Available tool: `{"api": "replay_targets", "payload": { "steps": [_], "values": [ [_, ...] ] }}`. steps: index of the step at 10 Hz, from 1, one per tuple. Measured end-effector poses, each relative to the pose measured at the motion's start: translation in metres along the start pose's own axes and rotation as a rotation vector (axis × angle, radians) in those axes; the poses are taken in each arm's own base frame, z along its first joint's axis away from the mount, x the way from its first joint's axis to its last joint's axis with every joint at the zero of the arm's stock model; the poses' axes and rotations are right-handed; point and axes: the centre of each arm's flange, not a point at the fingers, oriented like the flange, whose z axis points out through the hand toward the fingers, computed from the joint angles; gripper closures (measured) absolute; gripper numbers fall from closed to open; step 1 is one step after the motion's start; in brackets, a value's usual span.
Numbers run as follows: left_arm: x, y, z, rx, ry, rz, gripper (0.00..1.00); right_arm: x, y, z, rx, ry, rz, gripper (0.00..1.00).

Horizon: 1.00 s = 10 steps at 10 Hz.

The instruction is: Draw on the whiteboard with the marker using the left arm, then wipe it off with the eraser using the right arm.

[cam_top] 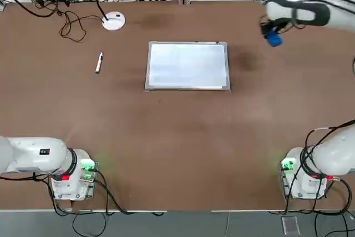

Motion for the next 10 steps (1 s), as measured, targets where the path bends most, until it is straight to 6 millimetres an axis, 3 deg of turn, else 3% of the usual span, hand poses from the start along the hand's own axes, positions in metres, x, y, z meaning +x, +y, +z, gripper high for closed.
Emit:
{"api": "replay_targets", "payload": {
  "steps": [2, 4, 7, 10],
  "values": [
    [0.0, 0.0, 0.0, 0.0, 0.0, 0.0, 0.0, -0.015, 0.055, 0.017, -0.017, 0.041, -0.043, 0.44],
    [0.0, 0.0, 0.0, 0.0, 0.0, 0.0, 0.0, -0.037, 0.094, 0.042, -0.041, 0.094, -0.06, 0.44],
    [0.0, 0.0, 0.0, 0.0, 0.0, 0.0, 0.0, -0.072, 0.115, 0.085, -0.065, 0.174, -0.031, 0.44],
    [0.0, 0.0, 0.0, 0.0, 0.0, 0.0, 0.0, -0.104, 0.118, 0.125, -0.057, 0.209, 0.032, 0.44]
  ]
}}
